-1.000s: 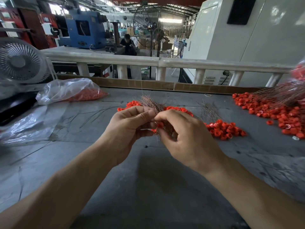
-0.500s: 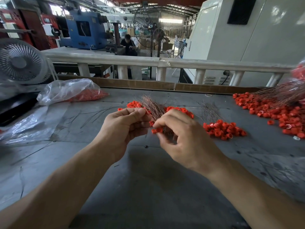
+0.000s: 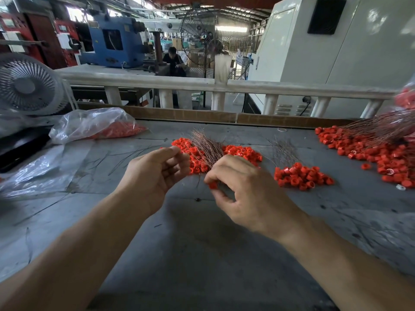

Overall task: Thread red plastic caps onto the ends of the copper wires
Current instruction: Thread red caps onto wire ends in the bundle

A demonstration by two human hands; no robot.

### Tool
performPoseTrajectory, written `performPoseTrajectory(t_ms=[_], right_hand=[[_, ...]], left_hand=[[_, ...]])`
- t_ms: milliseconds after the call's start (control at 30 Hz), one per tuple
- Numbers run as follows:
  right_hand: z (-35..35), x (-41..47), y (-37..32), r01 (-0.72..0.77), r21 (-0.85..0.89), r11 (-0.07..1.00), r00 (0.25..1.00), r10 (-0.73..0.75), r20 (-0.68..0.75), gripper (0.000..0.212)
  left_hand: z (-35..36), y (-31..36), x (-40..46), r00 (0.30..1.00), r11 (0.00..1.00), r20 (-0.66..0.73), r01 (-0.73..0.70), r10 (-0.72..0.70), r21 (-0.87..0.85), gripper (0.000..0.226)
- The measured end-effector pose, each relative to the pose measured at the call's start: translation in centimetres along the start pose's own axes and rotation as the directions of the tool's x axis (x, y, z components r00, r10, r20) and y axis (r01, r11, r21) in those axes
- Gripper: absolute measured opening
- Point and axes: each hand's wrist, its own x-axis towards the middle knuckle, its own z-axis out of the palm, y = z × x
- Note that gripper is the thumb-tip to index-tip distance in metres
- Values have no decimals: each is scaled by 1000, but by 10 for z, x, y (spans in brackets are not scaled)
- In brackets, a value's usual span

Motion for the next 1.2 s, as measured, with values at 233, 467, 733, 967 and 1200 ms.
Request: performPoseTrajectory(t_ms=[233, 467, 733, 967, 1200], right_hand=[[-6, 1, 14, -173, -94, 981, 962, 147, -230, 13], [-27, -6, 63, -597, -251, 762, 789, 503, -351, 11], [-42, -12, 81, -736, -380, 561, 665, 705, -247, 12], [-34, -7, 70, -593, -292, 751, 804, 534, -262, 18], [-10, 0, 42, -378, -109, 919, 926, 374, -55, 8]], left_hand=[[-4, 1, 0, 998, 996, 49, -45, 41, 79, 19], [-1, -7, -2, 965, 829, 67, -253, 254, 498, 9], [-8, -15, 8, 907, 523, 187, -374, 376, 766, 15], [-10, -20, 12, 875, 346, 255, -408, 411, 845, 12], [-5, -28, 10, 864, 160, 359, -434, 354, 887, 10]])
